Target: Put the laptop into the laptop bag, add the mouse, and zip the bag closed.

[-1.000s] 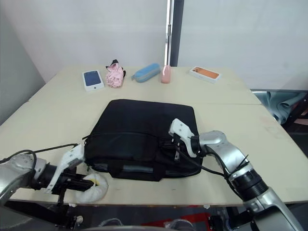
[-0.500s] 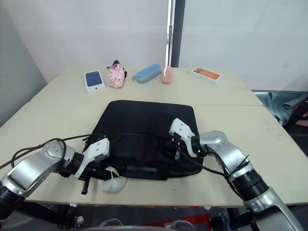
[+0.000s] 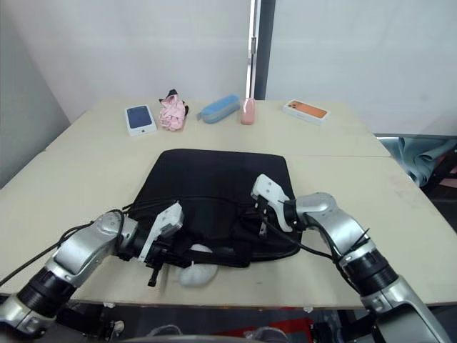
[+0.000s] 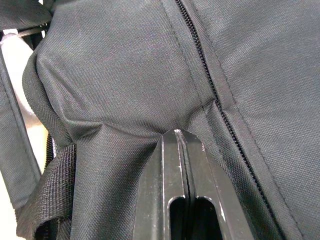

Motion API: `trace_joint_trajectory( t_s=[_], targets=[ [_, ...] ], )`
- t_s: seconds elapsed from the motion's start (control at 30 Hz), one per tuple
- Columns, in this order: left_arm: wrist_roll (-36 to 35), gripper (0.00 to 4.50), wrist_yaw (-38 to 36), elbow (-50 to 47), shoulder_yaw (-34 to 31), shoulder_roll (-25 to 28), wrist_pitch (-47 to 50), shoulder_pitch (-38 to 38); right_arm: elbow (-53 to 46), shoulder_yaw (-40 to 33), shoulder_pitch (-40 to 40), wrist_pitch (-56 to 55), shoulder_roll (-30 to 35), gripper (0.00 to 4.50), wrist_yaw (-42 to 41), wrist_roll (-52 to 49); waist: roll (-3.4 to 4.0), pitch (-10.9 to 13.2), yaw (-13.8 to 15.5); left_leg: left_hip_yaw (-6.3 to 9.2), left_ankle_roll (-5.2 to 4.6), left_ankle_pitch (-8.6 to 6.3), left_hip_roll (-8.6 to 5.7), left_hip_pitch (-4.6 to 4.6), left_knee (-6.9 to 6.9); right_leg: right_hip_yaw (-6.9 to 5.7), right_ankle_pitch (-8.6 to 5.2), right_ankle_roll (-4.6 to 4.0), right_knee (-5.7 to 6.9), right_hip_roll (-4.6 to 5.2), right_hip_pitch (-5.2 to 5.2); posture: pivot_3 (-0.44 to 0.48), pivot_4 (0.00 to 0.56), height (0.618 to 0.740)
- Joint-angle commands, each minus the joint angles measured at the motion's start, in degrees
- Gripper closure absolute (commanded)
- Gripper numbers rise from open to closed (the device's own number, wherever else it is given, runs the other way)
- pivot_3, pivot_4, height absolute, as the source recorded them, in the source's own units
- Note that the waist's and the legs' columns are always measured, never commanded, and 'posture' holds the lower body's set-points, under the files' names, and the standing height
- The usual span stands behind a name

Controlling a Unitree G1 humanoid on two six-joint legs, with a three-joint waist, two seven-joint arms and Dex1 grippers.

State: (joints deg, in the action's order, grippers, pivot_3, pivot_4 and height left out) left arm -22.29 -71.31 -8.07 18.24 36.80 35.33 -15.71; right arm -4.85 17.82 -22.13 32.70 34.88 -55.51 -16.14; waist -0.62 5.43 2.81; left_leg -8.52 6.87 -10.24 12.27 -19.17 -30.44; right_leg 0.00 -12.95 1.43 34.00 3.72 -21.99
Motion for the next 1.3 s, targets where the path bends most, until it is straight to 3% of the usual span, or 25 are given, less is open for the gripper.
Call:
trace_joint_trajectory(
  t_s=[0.03, 0.23, 0.4, 0.43, 0.47, 0.63, 0.77, 1.03, 1.3],
  targets=[
    [0.96, 4.25, 0.17, 3.23, 1.87, -4.0, -3.4, -2.65, 7.05, 3.85, 3.36, 5.56, 1.72, 4.5, 2.71, 5.43, 0.02, 0.01, 0.24, 0.0, 0.0, 0.0, 0.0, -0.01, 0.0, 0.0, 0.0, 0.0, 0.0, 0.01, 0.01, 0.0, 0.15, 0.74],
    [2.42, 4.25, 0.88, 4.91, 2.4, -6.5, -3.85, -3.35, 6.02, 3.5, 3.91, 6.19, 2.21, 4.5, 2.91, 5.15, 0.01, 0.01, 0.96, -0.03, -0.01, 0.01, -0.02, 0.0, -0.05, 0.01, 0.0, 0.01, -0.02, 0.07, 0.09, 0.0, 0.15, 0.74],
    [1.42, 4.25, 1.52, 4.49, 0.81, -5.94, -0.84, -3.25, 5.6, 3.19, 4.34, 6.42, 2.43, 4.5, 2.94, 5.06, 0.01, 0.01, 1.01, -0.02, -0.01, 0.0, -0.02, 0.01, -0.05, 0.0, -0.02, 0.05, -0.02, 0.07, 0.09, 0.0, 0.15, 0.74],
    [-0.13, 4.25, -0.28, 2.13, -0.18, -3.44, 0.72, -2.14, 5.42, 3.07, 4.63, 6.44, 2.5, 4.5, 3.05, 5.02, 0.02, 0.02, 0.98, -0.02, -0.01, 0.0, -0.02, 0.01, -0.05, 0.0, -0.03, 0.06, -0.02, 0.07, 0.09, 0.0, 0.15, 0.74],
    [-1.03, 3.49, -1.63, -0.23, -1.3, -0.95, 1.3, -0.92, 5.25, 2.96, 4.87, 6.45, 2.58, 4.5, 3.13, 4.98, 0.01, 0.05, 0.94, -0.02, -0.01, 0.0, -0.01, 0.0, -0.05, 0.0, -0.03, 0.06, -0.03, 0.07, 0.08, 0.0, 0.15, 0.74],
    [-3.06, 1.79, -7.66, -10.11, -4.43, 12.57, 1.07, 4.22, 5.25, 2.37, 5.08, 6.28, 2.73, 4.5, 3.15, 4.77, 0.02, 0.21, 0.53, -0.01, 0.04, 0.0, 0.04, -0.08, 0.06, -0.01, -0.1, 0.18, -0.07, -0.03, -0.08, 0.0, 0.15, 0.74],
    [-6.21, 1.79, -9.32, -11.96, -8.82, 17.51, 1.28, 5.36, 5.82, 1.92, 4.76, 5.93, 2.5, 4.5, 3.23, 4.65, -0.01, 0.28, 0.27, -0.06, 0.07, 0.0, 0.02, -0.12, 0.08, 0.01, -0.11, 0.18, -0.23, 0.0, -0.06, 0.0, 0.15, 0.74],
    [-12.1, 1.79, -7.51, -12.65, -13.59, 17.35, 4.57, 4.02, 5.51, 1.44, 5.09, 5.77, 2.54, 4.5, 3.48, 4.39, 0.0, 0.31, 0.19, -0.11, 0.07, 0.0, 0.03, -0.11, 0.08, 0.03, -0.1, 0.18, -0.21, 0.0, -0.07, 0.0, 0.15, 0.74],
    [-12.53, 1.79, -10.31, -7.38, -18.3, 21.37, 1.24, 2.32, 4.77, 0.77, 5.5, 6.0, 3.07, 4.5, 3.39, 4.12, -0.07, 0.33, 0.27, -0.12, 0.07, 0.01, 0.02, -0.1, 0.08, 0.03, -0.1, 0.17, -0.2, 0.0, -0.06, 0.0, 0.15, 0.74]
  ],
)
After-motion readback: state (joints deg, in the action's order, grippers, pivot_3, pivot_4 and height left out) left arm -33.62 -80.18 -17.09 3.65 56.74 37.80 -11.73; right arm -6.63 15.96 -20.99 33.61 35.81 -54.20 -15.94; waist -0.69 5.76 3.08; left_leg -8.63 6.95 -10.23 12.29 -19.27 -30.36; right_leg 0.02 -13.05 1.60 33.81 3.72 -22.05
